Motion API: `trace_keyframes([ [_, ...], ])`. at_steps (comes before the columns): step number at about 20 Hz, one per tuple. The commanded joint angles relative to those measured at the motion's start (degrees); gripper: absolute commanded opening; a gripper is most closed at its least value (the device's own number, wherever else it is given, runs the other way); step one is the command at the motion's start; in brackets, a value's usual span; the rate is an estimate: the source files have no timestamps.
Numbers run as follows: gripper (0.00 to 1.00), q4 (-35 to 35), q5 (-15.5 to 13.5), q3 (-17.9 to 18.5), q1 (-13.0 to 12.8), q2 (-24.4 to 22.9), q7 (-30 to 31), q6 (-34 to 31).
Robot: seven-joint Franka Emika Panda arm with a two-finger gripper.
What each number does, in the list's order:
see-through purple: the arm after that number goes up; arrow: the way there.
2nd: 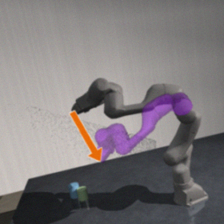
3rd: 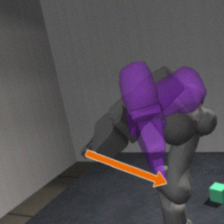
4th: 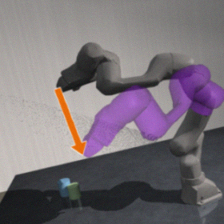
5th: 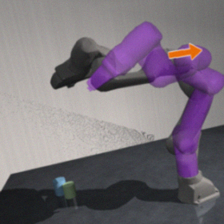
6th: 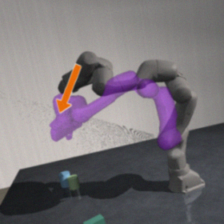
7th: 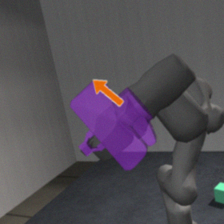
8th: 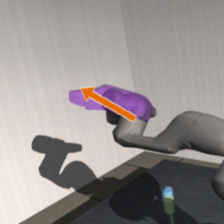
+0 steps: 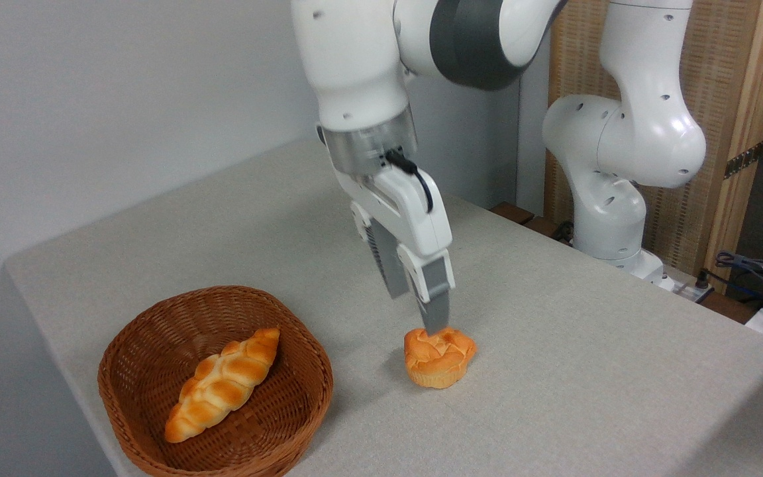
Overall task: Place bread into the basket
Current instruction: 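Close the gripper fingers around the round orange bun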
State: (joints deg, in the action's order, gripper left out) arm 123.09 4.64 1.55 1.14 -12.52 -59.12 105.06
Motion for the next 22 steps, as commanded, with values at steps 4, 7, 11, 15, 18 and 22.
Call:
trace_keyframes([
  [4,1.00,5.7,1.6,0.4,-0.5,-0.1,-1.6,5.8],
  [7,1.00,6.4,3.7,0.5,-0.5,0.4,-1.6,6.4],
  [11,1.00,7.0,5.7,0.5,-0.5,1.0,-1.6,6.7],
  [15,1.00,7.7,5.7,0.4,-0.5,2.1,-1.4,7.8],
  [18,0.66,7.9,5.4,0.4,-0.6,2.9,-1.5,7.8],
  [22,0.34,7.9,4.9,0.4,-0.7,3.4,-1.5,7.7],
])
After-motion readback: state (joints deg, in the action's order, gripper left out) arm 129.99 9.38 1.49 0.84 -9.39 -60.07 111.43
